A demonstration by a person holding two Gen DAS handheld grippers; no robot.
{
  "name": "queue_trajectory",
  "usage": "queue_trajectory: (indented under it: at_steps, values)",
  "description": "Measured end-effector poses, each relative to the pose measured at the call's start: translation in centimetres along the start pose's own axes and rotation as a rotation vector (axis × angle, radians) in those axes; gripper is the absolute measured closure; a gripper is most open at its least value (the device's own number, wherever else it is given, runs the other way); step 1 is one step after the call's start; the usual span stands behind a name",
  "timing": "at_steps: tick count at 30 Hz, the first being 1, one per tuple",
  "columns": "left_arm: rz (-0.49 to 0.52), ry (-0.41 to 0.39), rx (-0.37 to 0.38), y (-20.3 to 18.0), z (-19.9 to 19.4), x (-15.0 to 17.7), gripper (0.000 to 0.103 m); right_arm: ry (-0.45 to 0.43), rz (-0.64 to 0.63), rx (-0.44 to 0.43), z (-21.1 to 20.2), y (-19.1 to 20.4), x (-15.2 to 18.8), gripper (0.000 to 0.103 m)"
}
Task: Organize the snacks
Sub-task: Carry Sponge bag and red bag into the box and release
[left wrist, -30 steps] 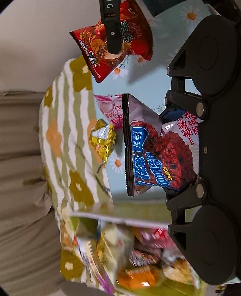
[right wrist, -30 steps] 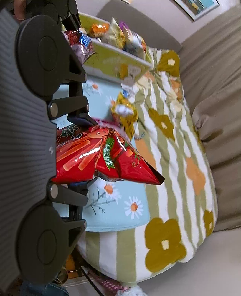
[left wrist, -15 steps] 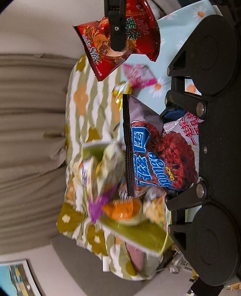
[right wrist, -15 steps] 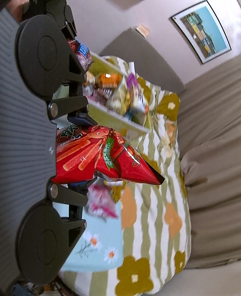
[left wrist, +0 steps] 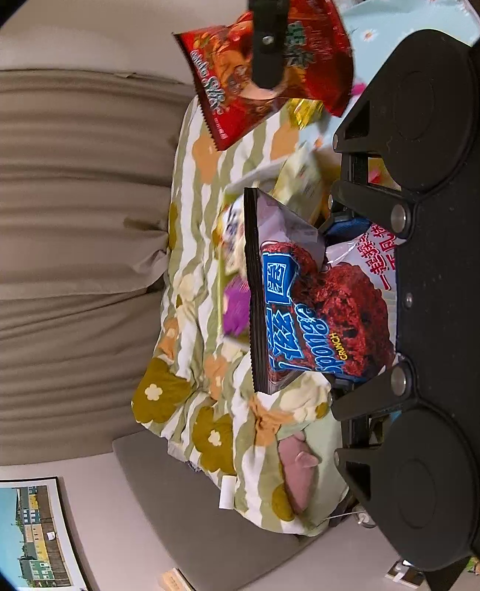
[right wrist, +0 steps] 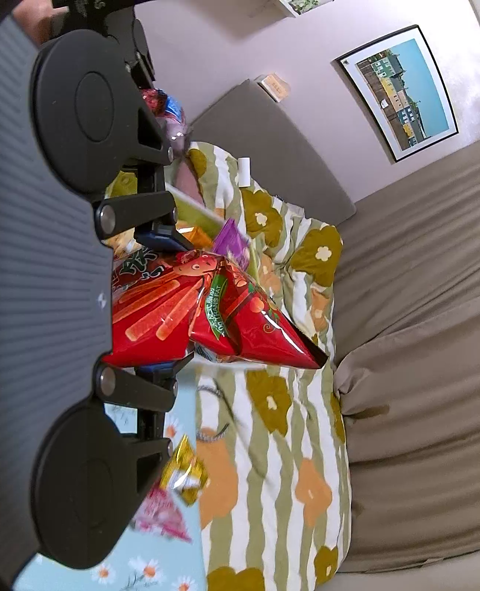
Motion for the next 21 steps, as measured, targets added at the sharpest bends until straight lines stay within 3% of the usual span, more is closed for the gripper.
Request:
queue_trajectory:
  at_steps: [5,7,8,9,21]
  values:
    - [0.01,0.016,0.04,2.0,3.2,-0.4,0.034,0.0,0.002,0.015,3.3,3.1,0.4,0.034]
    - [0.028,0.046,0.059,2.1,4.6,0.2,0.019,0.006,0.009,0.026,4.5,3.9,0.9,0.034]
    - [0.044,0.069,0.06,2.2,5.2,0.6,0.006,0.009,0.012,0.03,4.8,4.1,1.1,0.034]
    - [0.054,0.075,0.058,2.3,5.5,0.9,0.002,0.012,0.015,0.036,5.3,4.4,1.4,0.034]
    - [-0.021,0.087,0.129,5.6,3.7,2.8,0.001,0.026,-0.037,0.067,6.7,6.7,3.6,0.033]
Point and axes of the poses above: each gripper's, at about its wrist camera, not at the fingertips, and z roughly the way its jaws point, y to its left, x to its underside, the point moved 8 cm from there along z, roughly the way its jaws point, and after that the axes turned 14 degrees about -y, right-handed, at the moved point
